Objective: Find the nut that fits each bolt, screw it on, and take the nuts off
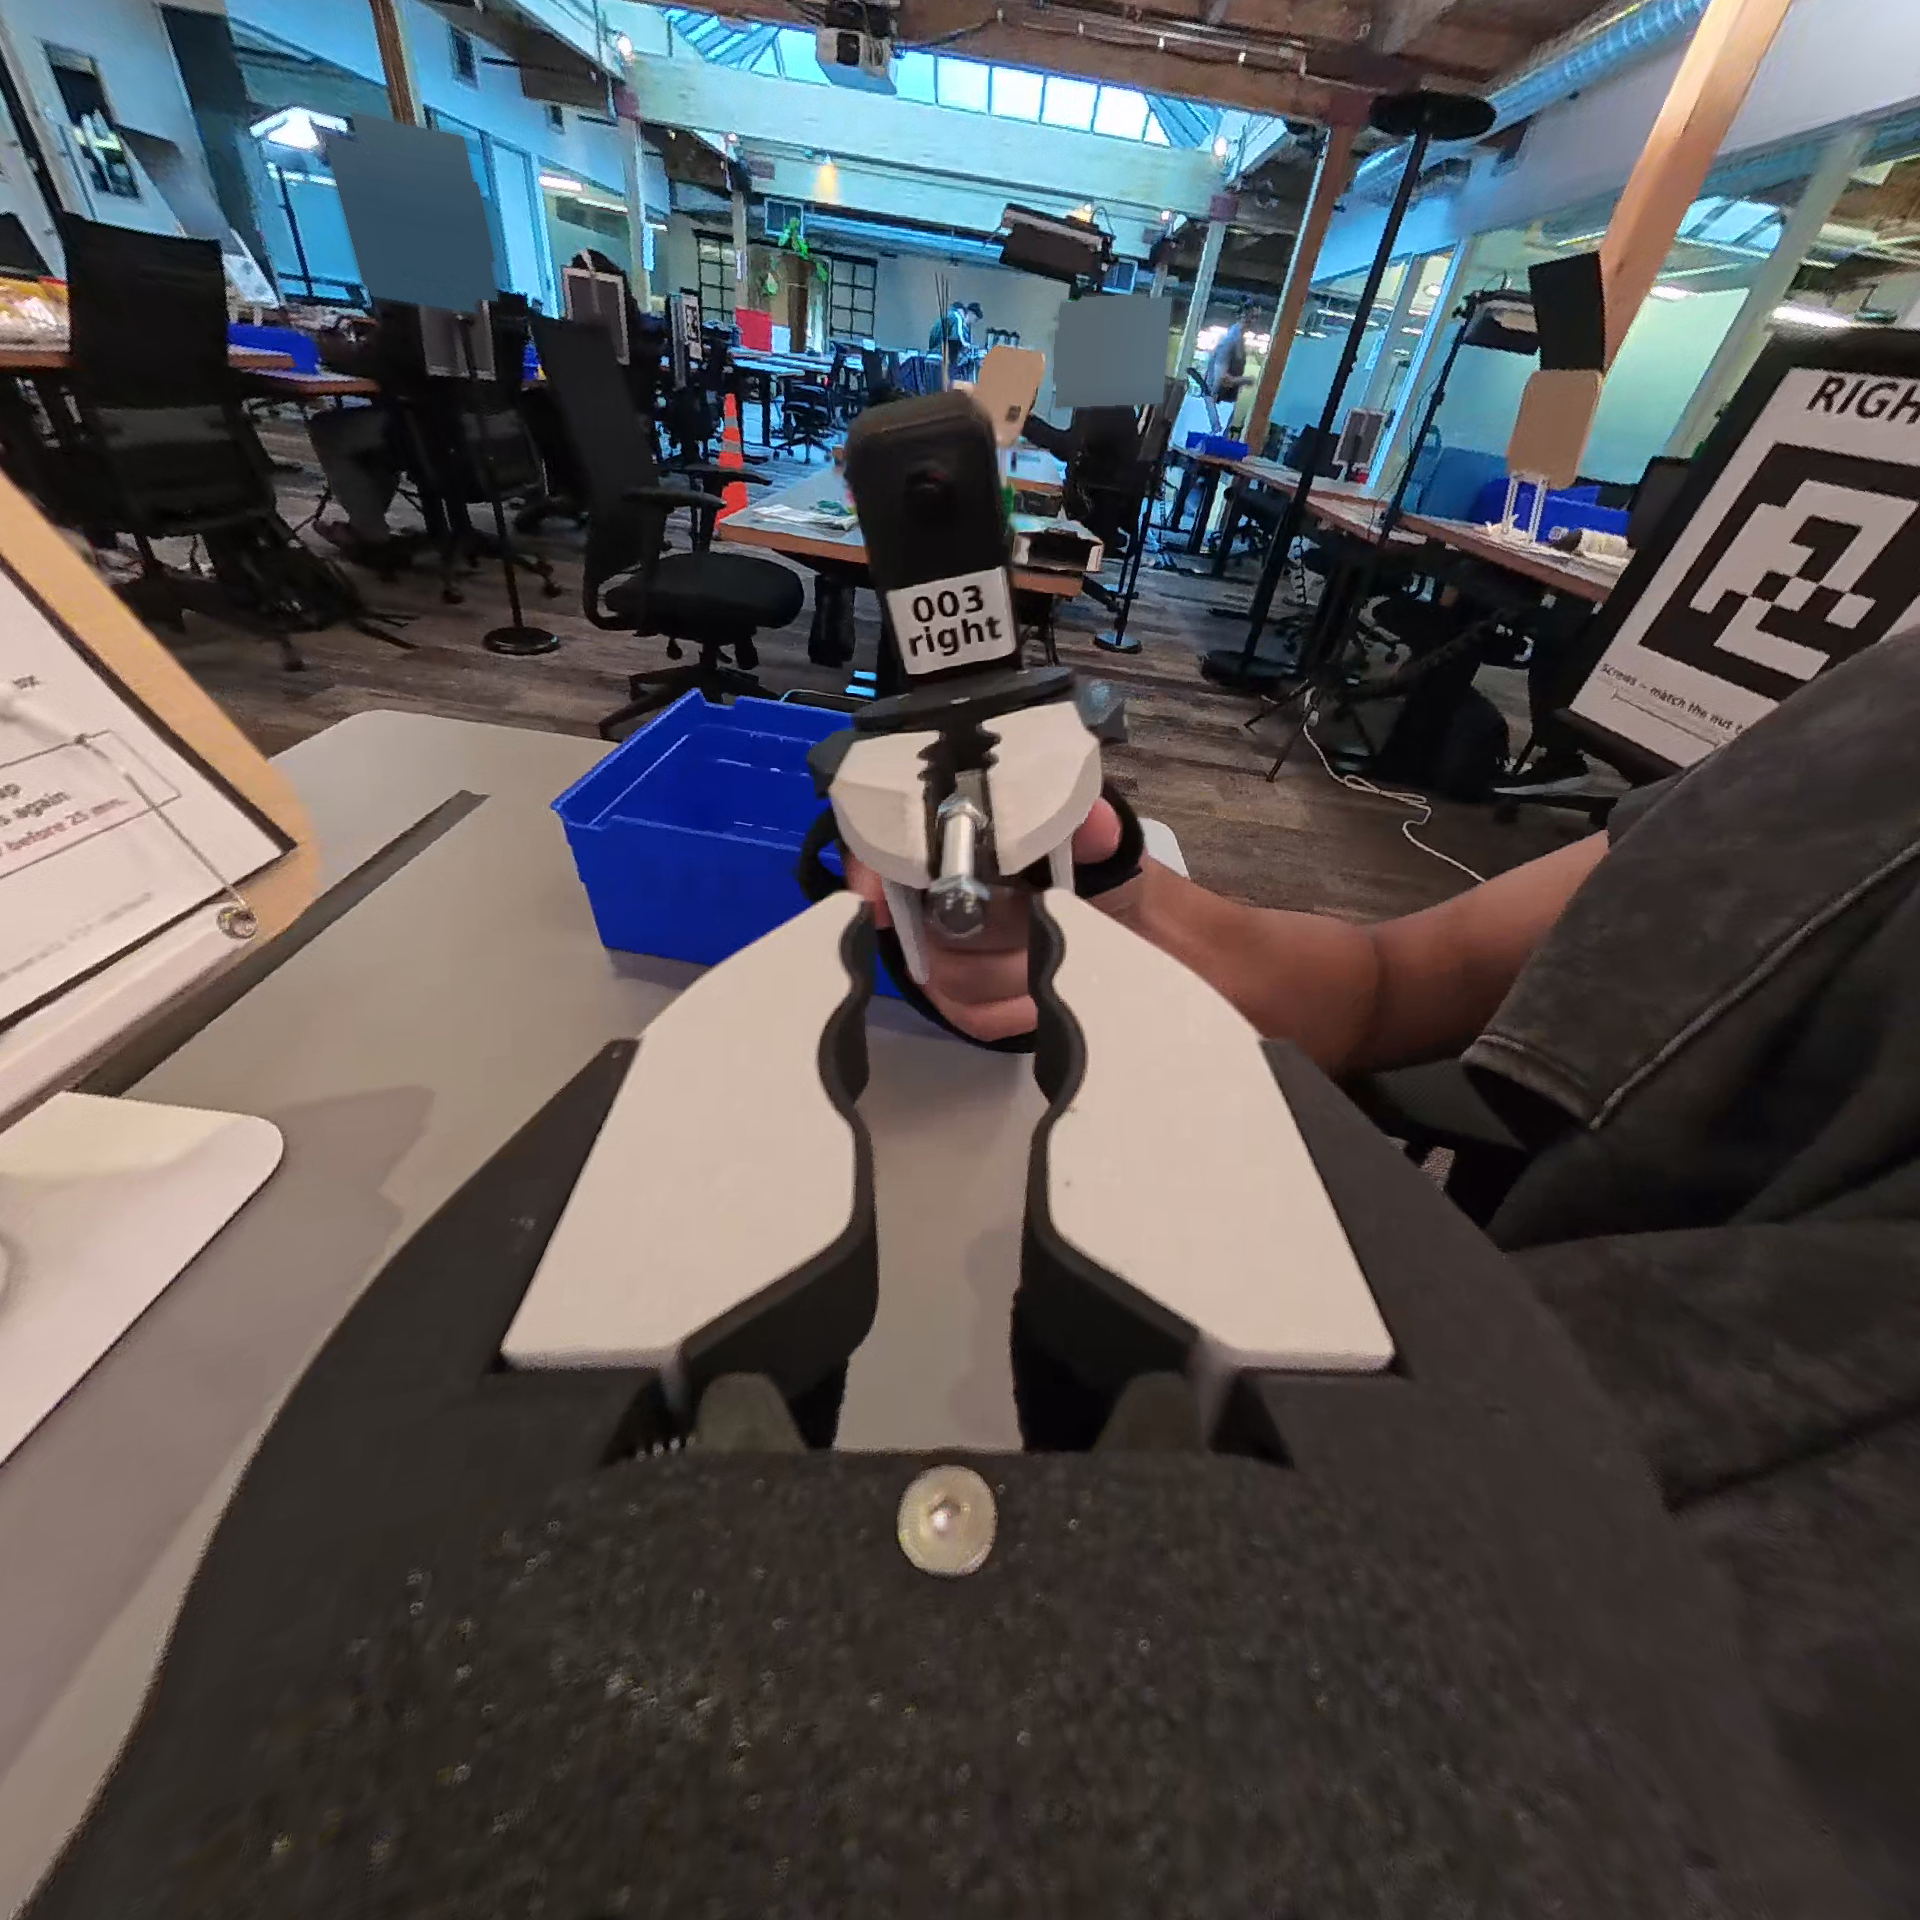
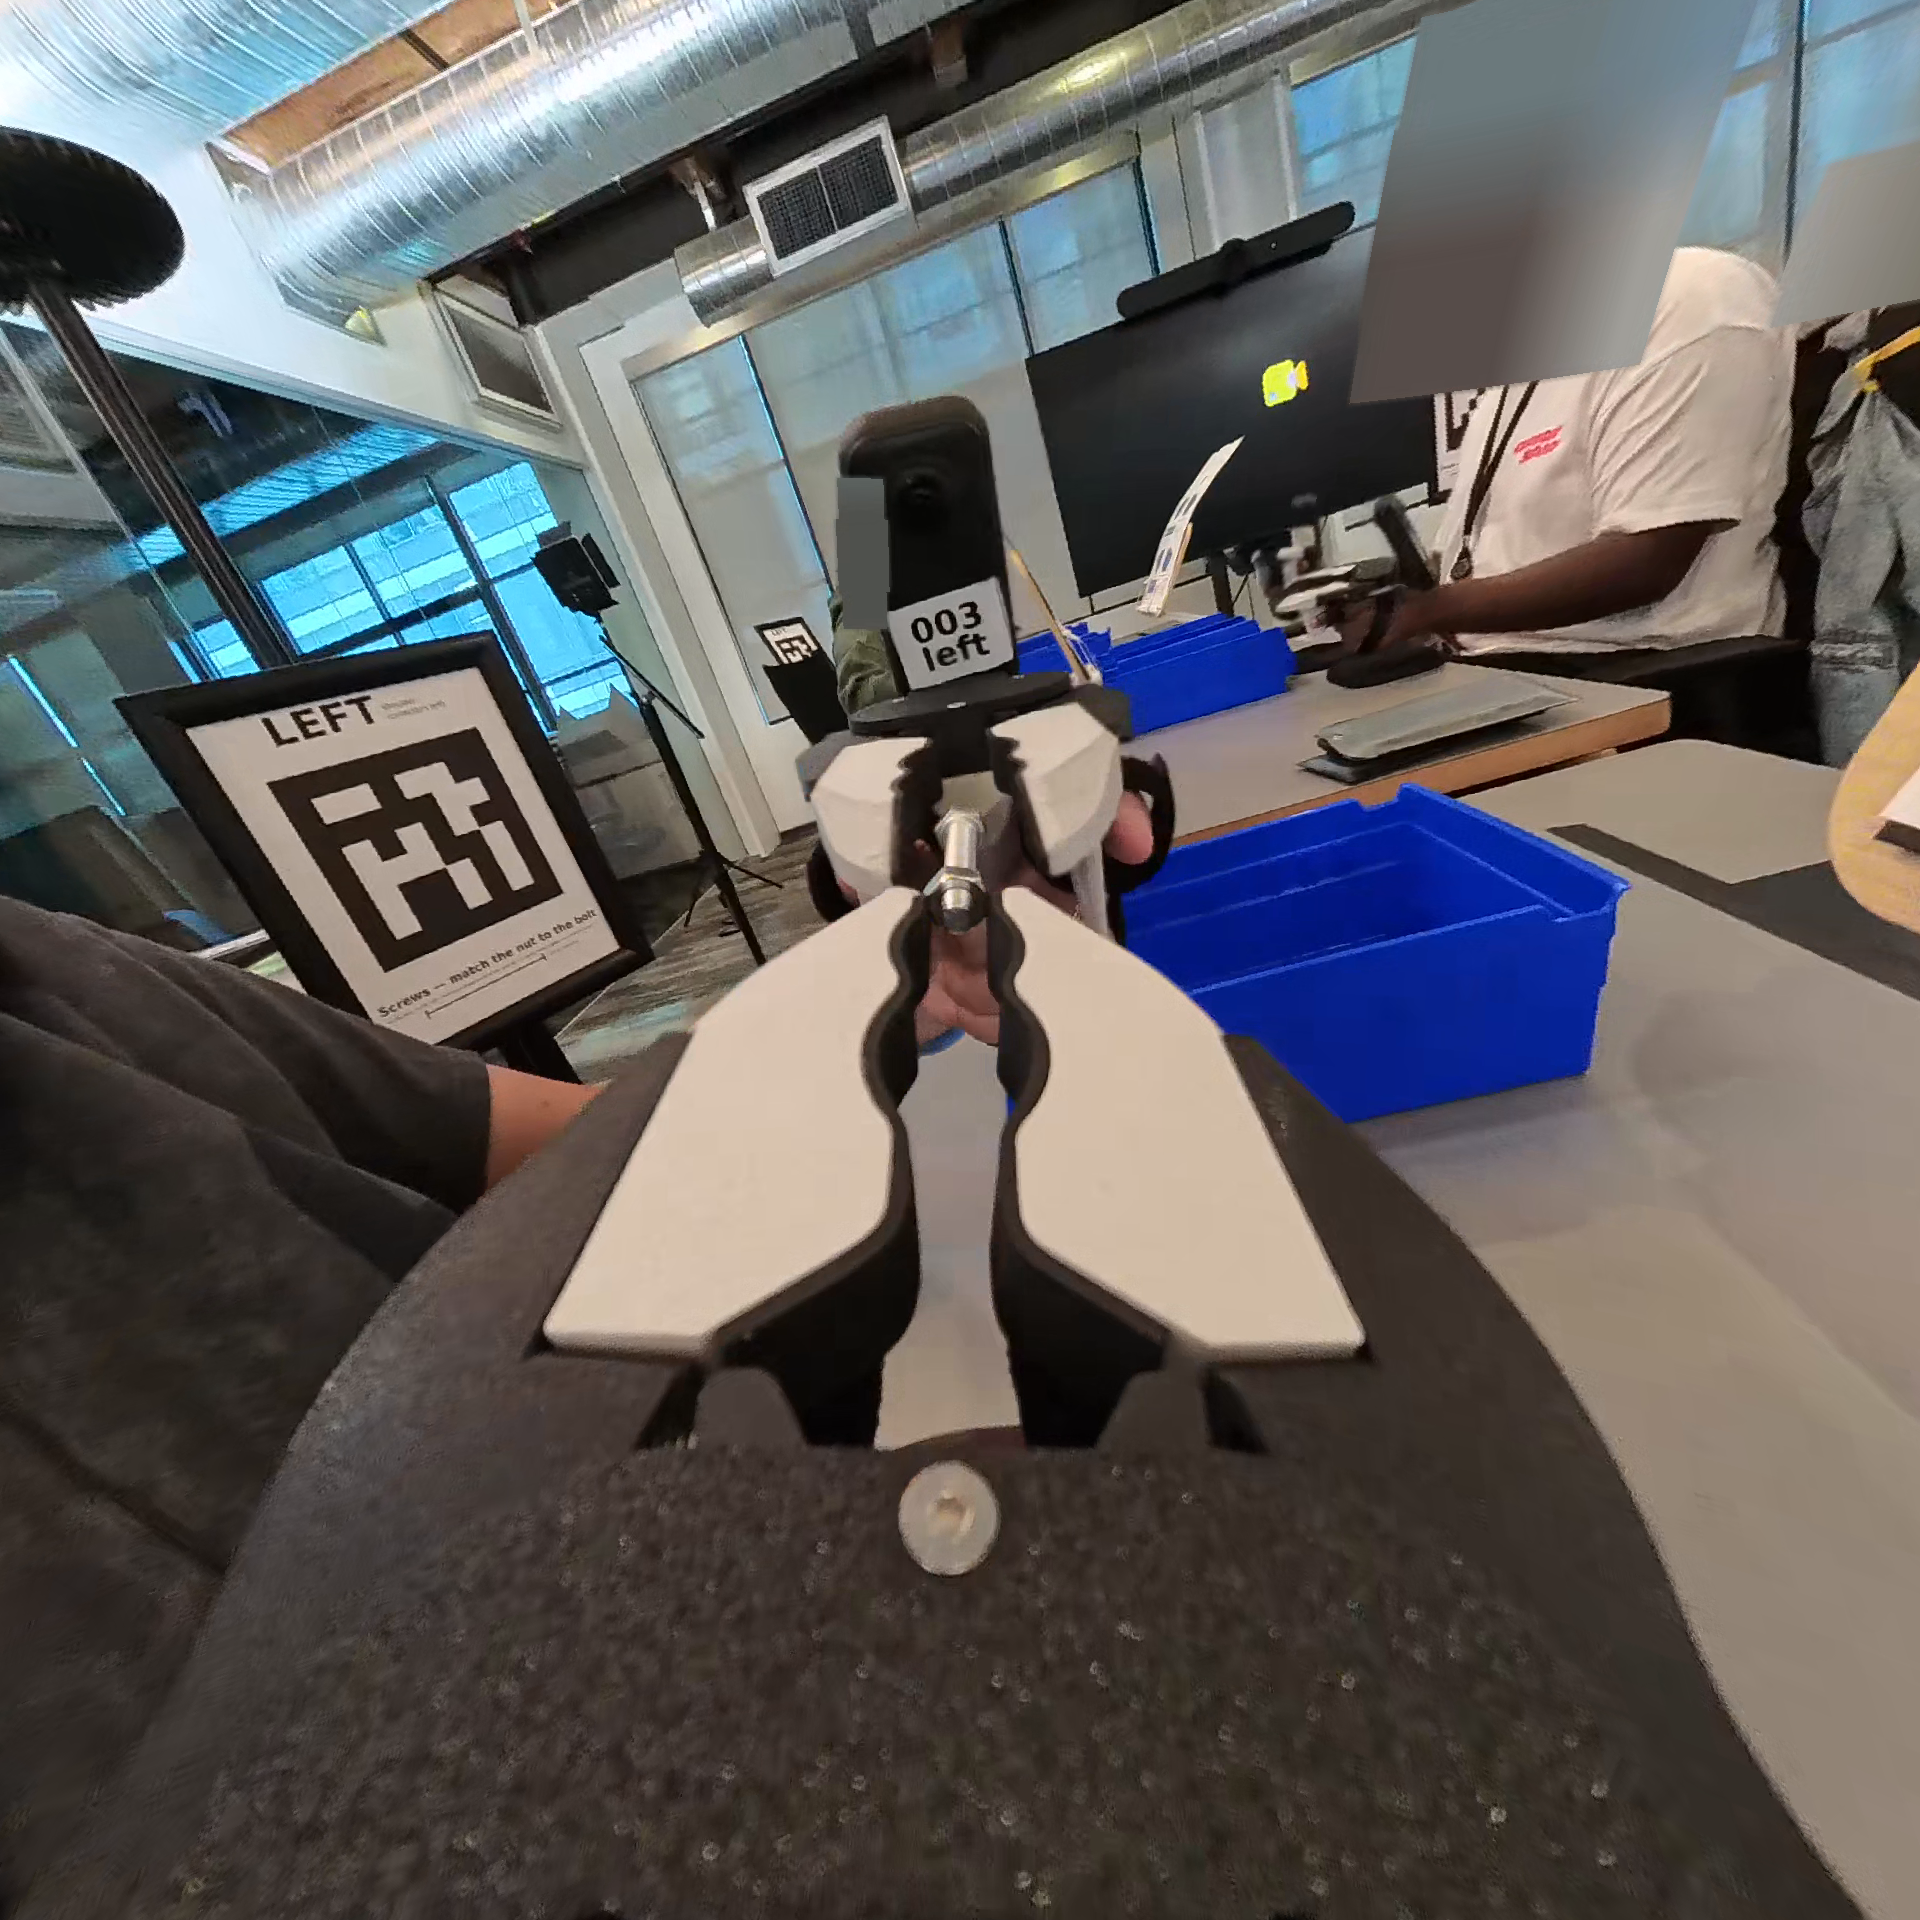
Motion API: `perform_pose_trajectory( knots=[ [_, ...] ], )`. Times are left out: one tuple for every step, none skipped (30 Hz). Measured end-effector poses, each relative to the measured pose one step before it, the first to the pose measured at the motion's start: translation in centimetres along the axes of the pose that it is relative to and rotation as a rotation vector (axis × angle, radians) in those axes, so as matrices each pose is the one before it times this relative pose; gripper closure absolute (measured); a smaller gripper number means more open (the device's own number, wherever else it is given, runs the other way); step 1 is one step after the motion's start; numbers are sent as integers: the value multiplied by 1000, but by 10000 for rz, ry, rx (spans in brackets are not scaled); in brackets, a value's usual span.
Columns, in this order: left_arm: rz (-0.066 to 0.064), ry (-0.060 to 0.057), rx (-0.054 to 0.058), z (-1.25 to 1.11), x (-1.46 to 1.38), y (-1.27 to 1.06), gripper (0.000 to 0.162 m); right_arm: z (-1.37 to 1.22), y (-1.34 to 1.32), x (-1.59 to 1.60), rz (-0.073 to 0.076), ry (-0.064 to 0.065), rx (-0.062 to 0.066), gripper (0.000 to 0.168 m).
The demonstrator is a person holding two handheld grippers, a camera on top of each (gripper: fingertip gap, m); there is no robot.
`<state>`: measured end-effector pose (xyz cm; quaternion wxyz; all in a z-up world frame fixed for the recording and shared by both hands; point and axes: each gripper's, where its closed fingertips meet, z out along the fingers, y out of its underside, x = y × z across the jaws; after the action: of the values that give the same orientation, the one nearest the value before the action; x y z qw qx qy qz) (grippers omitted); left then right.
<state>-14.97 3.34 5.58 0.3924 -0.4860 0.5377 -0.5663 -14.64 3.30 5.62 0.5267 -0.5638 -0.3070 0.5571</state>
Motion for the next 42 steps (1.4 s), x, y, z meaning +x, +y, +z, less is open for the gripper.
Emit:
perform_pose_trajectory(
  knots=[
    [93, -15, 53, 40, 127, -122, 138, 49, 123, -44, -20, -25, -103, 158],
    [71, -26, 58, 21, 71, -127, 146, 22, 46, -17, -20, 7, -28, 158],
    [58, -37, 19, 8, 25, -32, 152, -3, -76, -52, 36, -34, 71, 158],
    [67, -37, -22, 7, 15, 8, 152, -1, -4, -35, 81, -50, 5, 158],
    [62, -60, 8, -27, -32, -20, 152, 24, 109, 64, 28, 9, -90, 158],
    [10, 19, -61, 12, 36, 89, 152, -12, 23, -2, -27, 3, -4, 158],
    [-86, 66, -109, 28, 20, 164, 152, -27, -53, 6, -47, 41, 45, 158],
    [-143, 83, -48, 35, 7, 86, 152, -11, -15, 42, -190, 102, -1, 158],
    [-151, 152, -3, 25, 98, 46, 152, -23, 12, -100, -455, 92, -41, 158],
    [-196, 171, -2, 33, 120, 25, 152, -29, 29, -97, -715, 210, -87, 157],
    [-246, 184, -61, 49, 109, 62, 152, -75, 61, -44, -1045, 362, -174, 157],
    [-251, 253, -61, 44, 226, 16, 152, -98, 172, -218, -1380, 353, -260, 157],
    [-195, 175, -44, 65, 195, 2, 152, -142, 288, -100, -1466, 517, -393, 157],
    [-24, -19, -142, 128, -9, 169, 152, -258, 468, 118, -1359, 698, -612, 157],
    [126, -86, -196, 173, -30, 298, 152, -212, 404, -136, -1115, 403, -544, 154],
    [138, -21, -111, 129, 85, 179, 152, -135, 165, -255, -616, 69, -388, 142],
    [95, -3, 30, 61, 99, -50, 152, -54, -6, -36, 59, -48, -218, 134],
    [67, 40, 87, -8, 155, -169, 152, -17, -116, 15, 562, -242, -2, 127],
    [73, 21, 105, -44, 115, -222, 152, 3, -59, 90, 855, -327, 115, 119],
    [90, -50, 115, -89, 4, -225, 152, 70, 117, 183, 1053, -348, 84, 108],
    [83, -70, 118, -124, -40, -222, 152, 135, 342, 90, 1171, -481, -47, 103],
    [81, -59, 104, -144, -38, -178, 152, 145, 291, -404, 1164, -819, -40, 98],
    [61, -61, 57, -139, -86, -89, 152, 97, -47, -665, 1006, -950, 154, 97],
    [53, -161, 32, -149, -259, -35, 152, -23, -442, -554, 720, -740, 390, 99],
    [30, -119, -30, -115, -258, 73, 152, -93, -615, -588, 381, -580, 514, 102],
    [-11, -42, -56, -72, -193, 146, 152, -78, -579, -489, 141, -364, 429, 105],
    [-25, -56, -12, -62, -221, 128, 152, -67, -543, -401, 19, -239, 345, 105],
    [-40, 37, -46, 10, -87, 187, 152, -132, -640, -94, -150, 43, 386, 103],
    [-21, -80, -101, 57, -232, 244, 152, -264, -605, 12, -300, 163, 349, 111],
    [29, -165, -123, 70, -312, 276, 152, -220, -384, 4, -193, 98, 186, 110],
    [8, -22, -66, 64, -92, 168, 152, -160, -161, 84, -27, 47, 73, 110],
    [-30, 105, 50, 34, 145, -46, 152, -62, 242, 341, 107, 138, -135, 110],
    [-14, 50, 104, 3, 108, -175, 152, 73, 684, 456, 136, 137, -354, 109],
    [29, 47, 97, -3, 133, -219, 152, 211, 991, 632, 163, 239, -485, 108],
    [26, 86, 68, 15, 208, -181, 152, 333, 1091, 403, 113, 94, -551, 107],
    [19, -22, 4, 36, 30, -68, 152, 312, 626, -138, 28, -145, -263, 106],
    [46, -99, -108, 71, -109, 147, 152, 137, -173, -396, -74, -173, 168, 109],
    [56, -78, -198, 99, -122, 351, 152, -46, -649, -419, -158, -79, 373, 111],
    [30, -62, -162, 81, -125, 350, 152, -155, -759, -230, -177, 53, 319, 108],
    [-16, -149, -99, 67, -292, 271, 152, -269, -744, -308, -249, -55, 284, 112],
    [-16, -142, -96, 43, -314, 255, 152, -366, -779, -185, -155, 10, 370, 112],
    [-30, -21, -66, 10, -150, 172, 152, -381, -630, -52, -16, 3, 332, 113]
  ],
)
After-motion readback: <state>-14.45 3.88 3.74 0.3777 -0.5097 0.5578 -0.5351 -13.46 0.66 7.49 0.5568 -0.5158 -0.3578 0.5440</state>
